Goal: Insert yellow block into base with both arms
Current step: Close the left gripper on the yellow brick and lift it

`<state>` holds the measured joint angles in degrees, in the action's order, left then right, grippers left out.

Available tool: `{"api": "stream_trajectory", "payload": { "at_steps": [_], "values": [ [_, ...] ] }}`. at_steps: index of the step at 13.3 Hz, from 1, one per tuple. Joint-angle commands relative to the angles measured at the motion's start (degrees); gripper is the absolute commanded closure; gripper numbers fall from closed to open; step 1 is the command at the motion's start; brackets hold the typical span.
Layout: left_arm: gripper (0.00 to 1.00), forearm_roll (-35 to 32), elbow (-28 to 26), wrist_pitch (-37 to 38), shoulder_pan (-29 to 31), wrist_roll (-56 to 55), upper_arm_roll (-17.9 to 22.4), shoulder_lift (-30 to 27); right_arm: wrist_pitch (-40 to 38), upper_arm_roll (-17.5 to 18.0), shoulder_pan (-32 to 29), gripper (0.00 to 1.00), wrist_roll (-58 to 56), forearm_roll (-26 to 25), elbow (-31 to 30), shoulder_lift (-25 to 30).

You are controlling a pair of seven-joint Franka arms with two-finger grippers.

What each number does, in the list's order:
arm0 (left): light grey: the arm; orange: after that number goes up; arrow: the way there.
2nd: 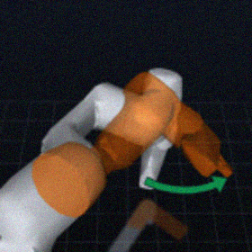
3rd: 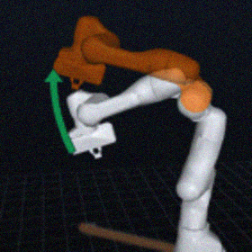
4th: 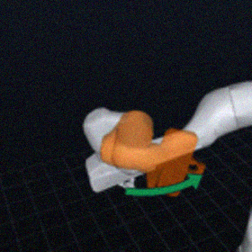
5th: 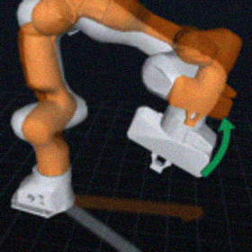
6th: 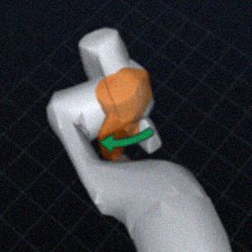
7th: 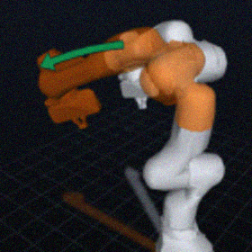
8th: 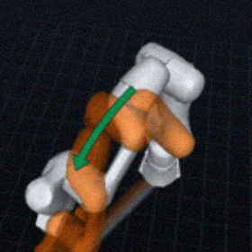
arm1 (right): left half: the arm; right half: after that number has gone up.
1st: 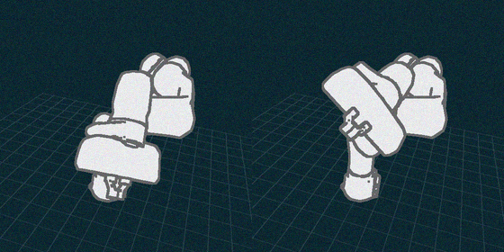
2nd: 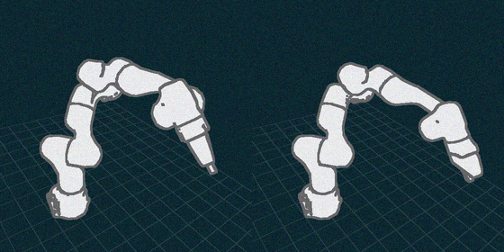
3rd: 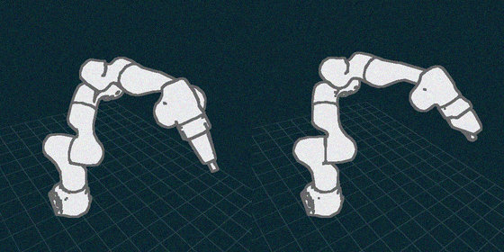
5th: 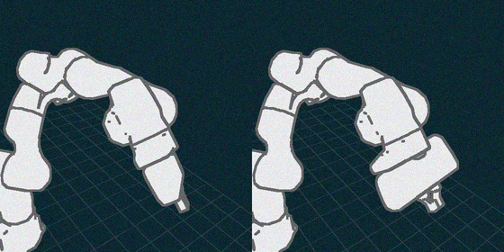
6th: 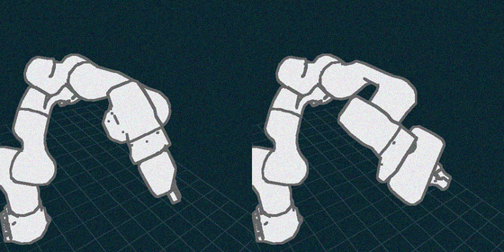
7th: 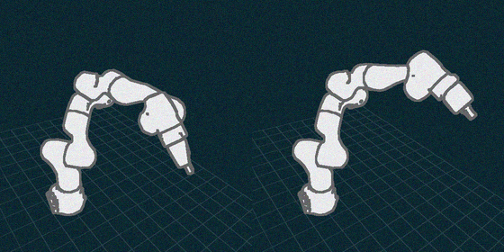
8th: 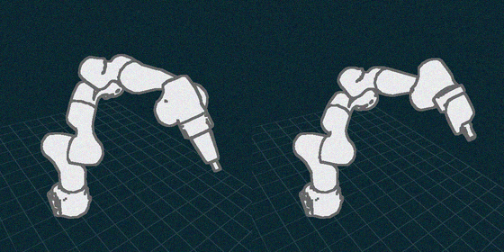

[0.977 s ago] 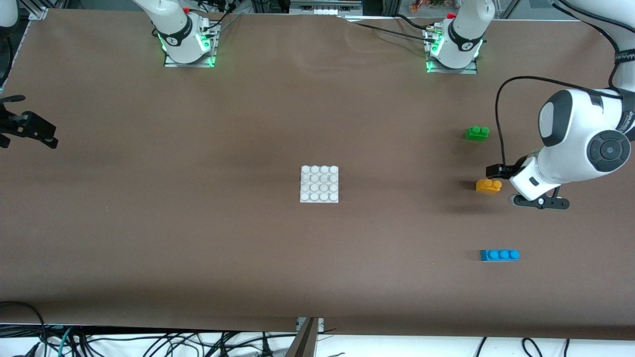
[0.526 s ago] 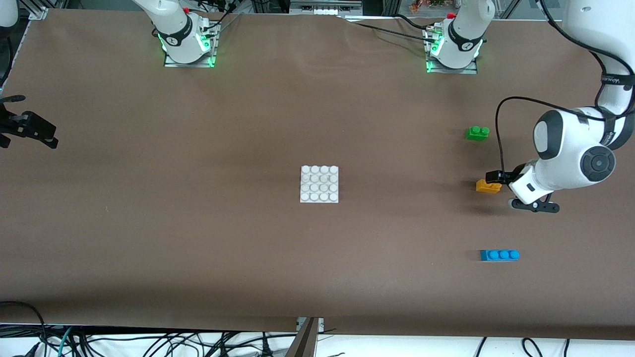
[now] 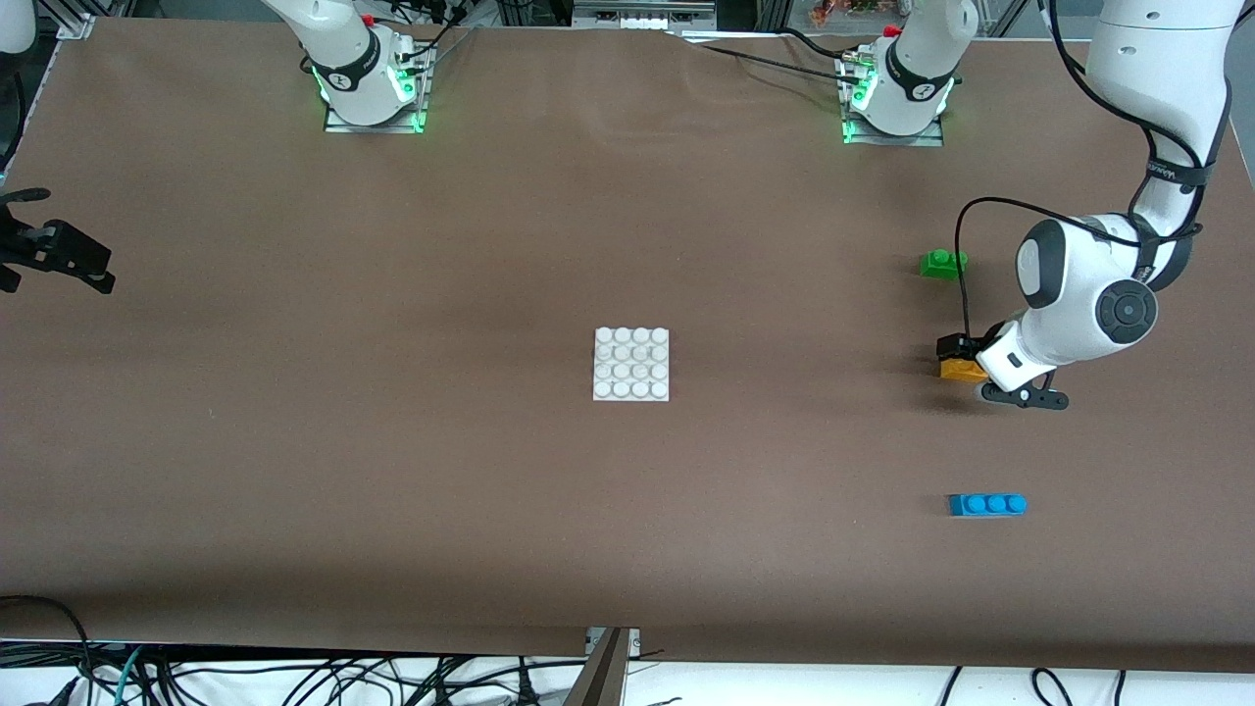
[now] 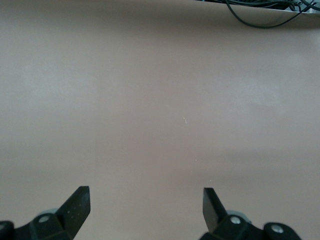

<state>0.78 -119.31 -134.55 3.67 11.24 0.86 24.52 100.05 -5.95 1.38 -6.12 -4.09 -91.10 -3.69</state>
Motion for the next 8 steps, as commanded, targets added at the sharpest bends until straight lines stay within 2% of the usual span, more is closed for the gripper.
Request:
{"api": "stream_trajectory", "payload": {
  "at_steps": [1, 8],
  "values": [
    [0.00, 2.64, -0.57, -2.55, 0.37, 3.95, -0.07, 0.52, -1.43, 0.50, -0.68, 0.00, -0.74, 1.01, -0.21, 0.53],
    [0.00, 2.99, -0.48, -4.67, 1.87, 5.98, -0.16, 2.28, -1.43, 0.59, -0.59, 0.00, -0.47, 1.01, -0.13, 0.53]
  ]
}}
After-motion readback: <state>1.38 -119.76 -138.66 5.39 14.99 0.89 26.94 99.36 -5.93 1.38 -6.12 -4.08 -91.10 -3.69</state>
